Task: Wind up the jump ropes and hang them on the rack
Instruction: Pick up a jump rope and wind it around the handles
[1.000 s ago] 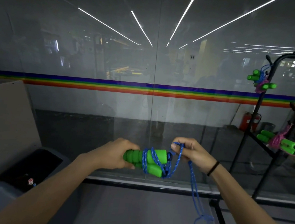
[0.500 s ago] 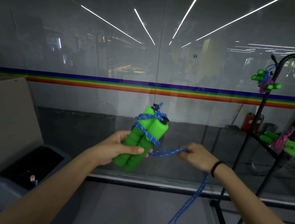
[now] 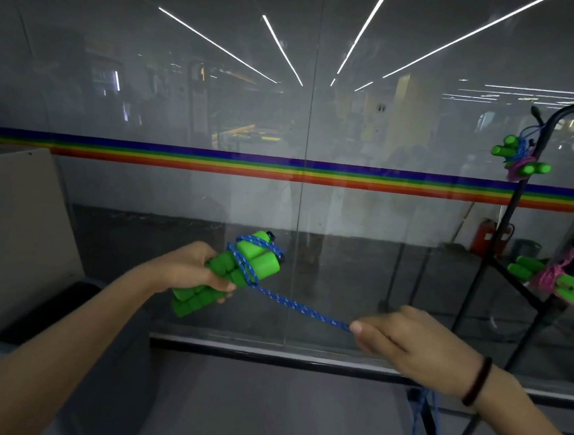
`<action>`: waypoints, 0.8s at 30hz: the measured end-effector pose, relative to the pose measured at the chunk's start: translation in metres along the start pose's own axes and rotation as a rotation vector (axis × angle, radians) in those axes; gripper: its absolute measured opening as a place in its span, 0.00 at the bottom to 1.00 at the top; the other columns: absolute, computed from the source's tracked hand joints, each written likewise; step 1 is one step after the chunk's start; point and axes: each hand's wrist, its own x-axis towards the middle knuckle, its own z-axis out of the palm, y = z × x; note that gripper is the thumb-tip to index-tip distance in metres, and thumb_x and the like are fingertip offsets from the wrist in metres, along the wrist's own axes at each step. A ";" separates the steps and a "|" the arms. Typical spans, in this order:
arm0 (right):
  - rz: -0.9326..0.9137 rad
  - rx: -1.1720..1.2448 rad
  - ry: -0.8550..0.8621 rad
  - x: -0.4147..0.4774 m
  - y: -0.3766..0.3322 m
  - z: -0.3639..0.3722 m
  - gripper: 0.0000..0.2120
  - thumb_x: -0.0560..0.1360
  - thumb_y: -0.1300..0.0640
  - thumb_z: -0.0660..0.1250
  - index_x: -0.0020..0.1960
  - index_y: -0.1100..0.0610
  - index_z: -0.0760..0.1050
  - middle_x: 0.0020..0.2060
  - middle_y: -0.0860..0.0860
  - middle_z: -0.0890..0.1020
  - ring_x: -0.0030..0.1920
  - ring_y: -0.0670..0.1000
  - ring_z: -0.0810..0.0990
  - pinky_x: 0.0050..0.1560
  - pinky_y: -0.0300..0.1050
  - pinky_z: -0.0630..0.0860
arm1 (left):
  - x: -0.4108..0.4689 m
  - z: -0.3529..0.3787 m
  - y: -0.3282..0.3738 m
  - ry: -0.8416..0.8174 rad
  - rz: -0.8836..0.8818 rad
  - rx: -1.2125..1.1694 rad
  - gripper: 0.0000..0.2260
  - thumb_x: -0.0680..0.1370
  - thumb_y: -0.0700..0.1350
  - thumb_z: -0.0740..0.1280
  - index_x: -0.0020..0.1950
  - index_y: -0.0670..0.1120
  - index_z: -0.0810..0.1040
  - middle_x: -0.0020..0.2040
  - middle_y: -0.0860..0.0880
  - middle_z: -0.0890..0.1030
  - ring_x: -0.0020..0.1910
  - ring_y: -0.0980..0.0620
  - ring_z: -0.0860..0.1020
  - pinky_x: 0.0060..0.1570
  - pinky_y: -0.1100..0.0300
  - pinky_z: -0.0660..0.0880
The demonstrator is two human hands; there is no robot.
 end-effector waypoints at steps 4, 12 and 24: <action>-0.196 -0.161 0.065 0.009 -0.026 -0.005 0.26 0.76 0.37 0.43 0.35 0.52 0.68 0.23 0.47 0.67 0.26 0.47 0.64 0.30 0.41 0.63 | 0.013 0.023 0.003 0.156 0.028 0.311 0.05 0.68 0.43 0.74 0.37 0.47 0.79 0.36 0.47 0.84 0.38 0.51 0.83 0.42 0.60 0.78; -0.237 0.105 0.174 0.062 -0.016 -0.046 0.21 0.73 0.39 0.56 0.40 0.53 0.79 0.30 0.46 0.79 0.29 0.43 0.74 0.33 0.38 0.70 | 0.005 0.068 0.018 0.044 0.355 0.882 0.06 0.72 0.46 0.68 0.47 0.49 0.75 0.48 0.48 0.82 0.51 0.47 0.79 0.46 0.55 0.74; 0.236 0.795 0.281 0.102 0.019 0.007 0.10 0.69 0.67 0.69 0.33 0.55 0.77 0.31 0.51 0.80 0.28 0.34 0.74 0.39 0.28 0.71 | -0.010 0.061 0.046 0.405 0.660 0.263 0.16 0.70 0.46 0.74 0.55 0.46 0.78 0.46 0.51 0.83 0.42 0.59 0.78 0.41 0.68 0.72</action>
